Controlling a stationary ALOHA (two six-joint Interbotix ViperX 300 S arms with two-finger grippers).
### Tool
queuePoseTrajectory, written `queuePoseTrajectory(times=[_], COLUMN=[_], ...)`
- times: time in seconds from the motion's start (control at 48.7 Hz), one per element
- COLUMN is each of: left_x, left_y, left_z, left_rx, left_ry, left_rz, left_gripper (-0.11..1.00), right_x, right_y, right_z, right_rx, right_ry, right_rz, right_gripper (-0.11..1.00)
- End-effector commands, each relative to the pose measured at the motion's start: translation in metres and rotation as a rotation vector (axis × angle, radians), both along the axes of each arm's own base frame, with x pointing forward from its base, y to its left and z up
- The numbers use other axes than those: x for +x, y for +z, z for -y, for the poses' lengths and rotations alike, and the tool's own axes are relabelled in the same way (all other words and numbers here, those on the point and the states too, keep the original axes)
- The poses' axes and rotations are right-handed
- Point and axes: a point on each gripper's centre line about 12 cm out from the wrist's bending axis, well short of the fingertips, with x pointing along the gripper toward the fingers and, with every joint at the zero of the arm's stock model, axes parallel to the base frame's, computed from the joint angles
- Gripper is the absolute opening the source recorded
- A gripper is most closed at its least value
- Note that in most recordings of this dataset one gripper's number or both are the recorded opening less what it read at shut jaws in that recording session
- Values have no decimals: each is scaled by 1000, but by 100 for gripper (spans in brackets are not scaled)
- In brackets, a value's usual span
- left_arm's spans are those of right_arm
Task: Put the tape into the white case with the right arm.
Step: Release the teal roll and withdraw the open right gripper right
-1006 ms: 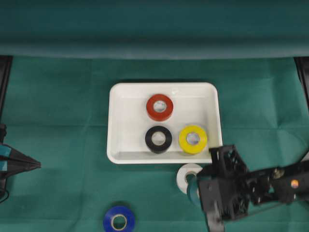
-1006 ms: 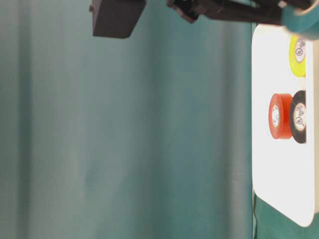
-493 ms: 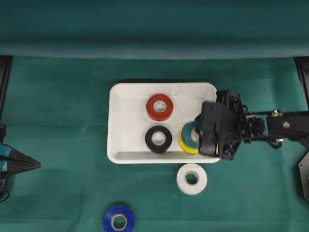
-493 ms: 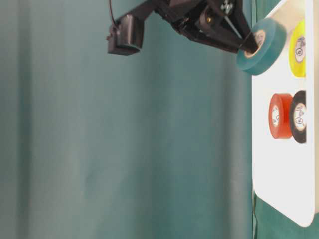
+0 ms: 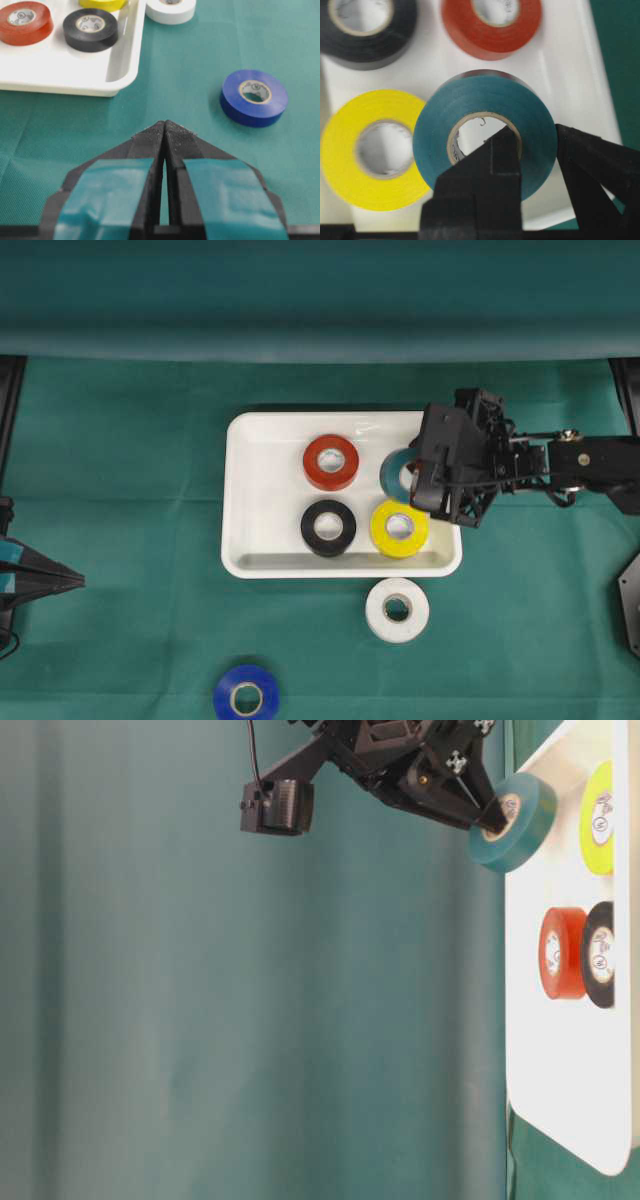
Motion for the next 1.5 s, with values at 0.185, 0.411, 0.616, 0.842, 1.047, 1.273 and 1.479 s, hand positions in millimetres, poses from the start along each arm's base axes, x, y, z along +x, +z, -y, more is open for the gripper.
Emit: queuePoseTrajectory(times=[0.185,0.411,0.616,0.842,1.047,1.273,1.479], left_x=[1,1,1,1,1,1,1], left_y=[4,5,5,4,4,5,5], left_z=[0,0,0,0,0,0,0], left_rx=[-3,-2,-2,-3,-3,-2,-1], left_ry=[4,4,4,4,4,2,3], left_rz=[12,14,14,12,12,14,14], left_gripper=[0,0,0,0,0,0,0], right_x=[5,5,3,-4,-22,-61,-100], right_y=[10,5,4,-1,-4,1,6], right_z=[8,8,11,11,2,-19,-40], right_rx=[-4,10,10,11,17,9,-13], right_ry=[14,17,4,-15,-19,-11,-9], right_rz=[82,91,80,41,27,57,116], right_gripper=[0,0,27,66,65,65,65])
